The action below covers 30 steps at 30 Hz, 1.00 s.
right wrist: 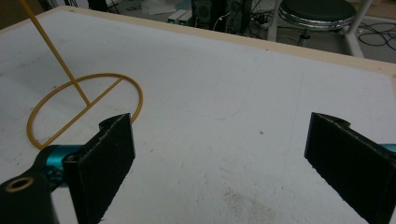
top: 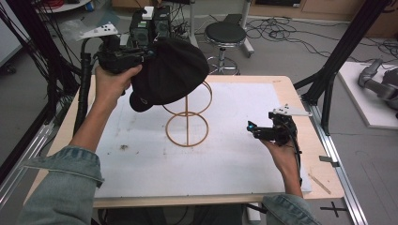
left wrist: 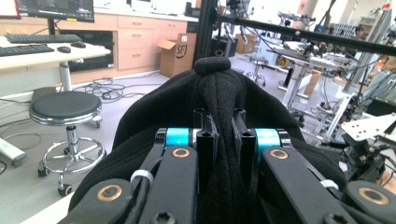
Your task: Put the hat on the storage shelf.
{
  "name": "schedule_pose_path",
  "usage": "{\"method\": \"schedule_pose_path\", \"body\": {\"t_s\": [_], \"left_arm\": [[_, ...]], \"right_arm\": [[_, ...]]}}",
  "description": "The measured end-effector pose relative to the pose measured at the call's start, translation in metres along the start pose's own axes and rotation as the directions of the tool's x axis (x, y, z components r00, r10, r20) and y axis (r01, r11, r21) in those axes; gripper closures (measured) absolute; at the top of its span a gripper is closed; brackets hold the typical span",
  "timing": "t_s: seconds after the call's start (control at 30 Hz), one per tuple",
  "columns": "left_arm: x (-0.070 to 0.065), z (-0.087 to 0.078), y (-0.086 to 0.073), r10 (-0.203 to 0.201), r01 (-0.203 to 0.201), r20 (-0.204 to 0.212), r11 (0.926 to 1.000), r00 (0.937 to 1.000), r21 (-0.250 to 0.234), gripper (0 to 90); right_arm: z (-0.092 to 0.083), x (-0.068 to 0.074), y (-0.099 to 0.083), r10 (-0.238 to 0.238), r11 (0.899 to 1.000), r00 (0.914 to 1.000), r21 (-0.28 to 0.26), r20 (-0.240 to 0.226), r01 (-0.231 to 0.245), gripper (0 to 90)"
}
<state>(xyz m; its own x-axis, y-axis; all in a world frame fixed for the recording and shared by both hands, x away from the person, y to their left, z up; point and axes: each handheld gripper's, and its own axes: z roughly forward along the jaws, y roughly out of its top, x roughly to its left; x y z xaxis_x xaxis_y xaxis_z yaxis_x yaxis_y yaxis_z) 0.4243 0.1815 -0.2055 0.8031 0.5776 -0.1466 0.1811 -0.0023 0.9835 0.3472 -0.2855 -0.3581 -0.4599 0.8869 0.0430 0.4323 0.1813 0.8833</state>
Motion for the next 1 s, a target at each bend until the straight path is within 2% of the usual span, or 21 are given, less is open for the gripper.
{"method": "schedule_pose_path", "body": {"t_s": [0.13, 0.43, 0.63, 1.0], "left_arm": [[-0.003, 0.006, -0.002, 0.001, -0.002, 0.013, 0.9999, 0.9999, 0.015, 83.4], [-0.012, 0.017, -0.008, 0.033, -0.035, 0.030, 0.9973, 0.9990, 0.065, 83.2], [-0.014, 0.021, -0.018, 0.023, -0.026, 0.037, 0.9963, 0.9990, 0.081, 82.9], [-0.023, 0.028, -0.027, 0.076, -0.081, 0.039, 0.9889, 0.9963, 0.125, 81.3]], "right_arm": [[0.000, 0.000, 0.000, 0.006, 1.000, 1.0000, 0.000, 0.001, -0.006, 8.2], [0.000, 0.001, 0.001, 0.000, 1.000, 1.0000, -0.001, 0.001, 0.000, 8.2], [-0.001, 0.001, 0.000, 0.001, 1.000, 1.0000, 0.001, -0.001, -0.001, 8.2], [-0.001, 0.000, 0.001, 0.012, 1.000, 0.9999, 0.001, -0.003, -0.012, 8.2]]}}
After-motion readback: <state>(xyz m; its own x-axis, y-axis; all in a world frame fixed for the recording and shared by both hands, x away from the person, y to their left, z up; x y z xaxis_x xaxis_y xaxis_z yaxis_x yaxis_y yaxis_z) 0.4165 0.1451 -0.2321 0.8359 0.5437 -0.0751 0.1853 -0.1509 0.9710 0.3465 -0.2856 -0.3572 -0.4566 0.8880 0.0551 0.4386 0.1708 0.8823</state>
